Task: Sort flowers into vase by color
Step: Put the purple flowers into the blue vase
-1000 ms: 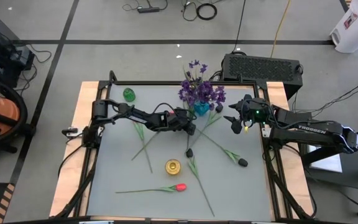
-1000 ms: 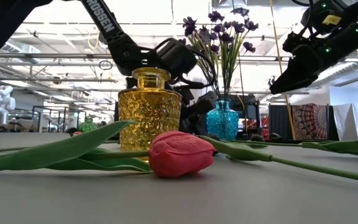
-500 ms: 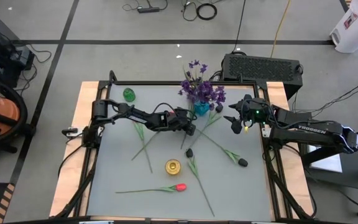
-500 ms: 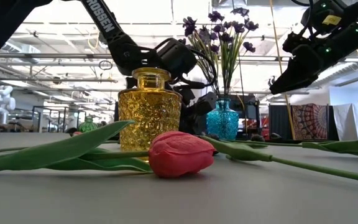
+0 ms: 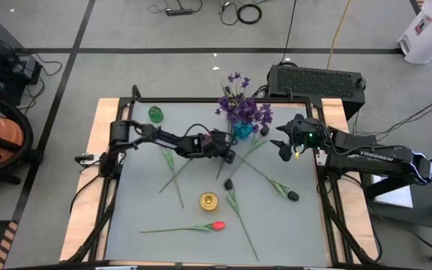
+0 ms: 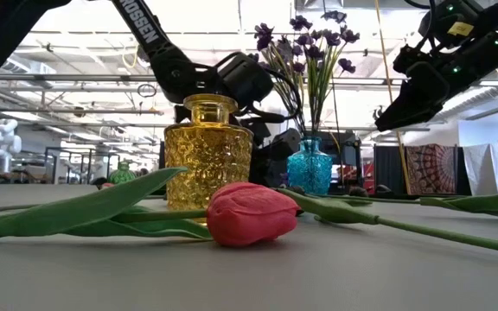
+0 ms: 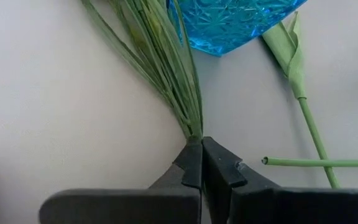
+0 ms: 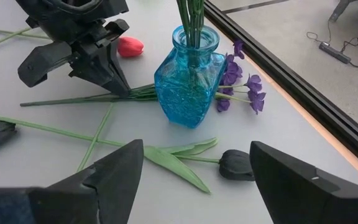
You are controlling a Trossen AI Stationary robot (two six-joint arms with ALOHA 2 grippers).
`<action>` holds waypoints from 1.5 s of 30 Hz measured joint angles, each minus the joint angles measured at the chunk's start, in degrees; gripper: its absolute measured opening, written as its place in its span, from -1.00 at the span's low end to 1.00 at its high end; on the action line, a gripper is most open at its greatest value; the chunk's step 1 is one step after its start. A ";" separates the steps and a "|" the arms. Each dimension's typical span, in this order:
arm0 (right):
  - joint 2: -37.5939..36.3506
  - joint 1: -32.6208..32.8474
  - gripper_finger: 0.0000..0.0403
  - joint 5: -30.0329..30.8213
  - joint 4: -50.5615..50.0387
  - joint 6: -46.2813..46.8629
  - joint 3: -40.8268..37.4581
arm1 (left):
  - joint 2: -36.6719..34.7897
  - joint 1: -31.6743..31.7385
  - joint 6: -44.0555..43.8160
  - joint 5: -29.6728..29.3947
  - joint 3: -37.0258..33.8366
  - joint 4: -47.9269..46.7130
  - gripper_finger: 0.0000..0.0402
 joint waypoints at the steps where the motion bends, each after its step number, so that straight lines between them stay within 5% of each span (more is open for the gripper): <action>1: -0.02 0.00 0.42 0.00 0.00 0.02 0.00 | -0.21 -0.19 0.12 -0.55 0.00 -0.13 -0.98; 34: -0.02 0.00 0.42 -0.13 -3.11 1.55 0.00 | -20.02 -2.49 1.17 -21.69 -0.07 -32.34 -0.99; 45: -0.02 0.00 0.42 -2.98 -2.66 1.59 0.00 | -28.20 -5.44 -6.30 -31.59 -0.09 -49.44 -0.99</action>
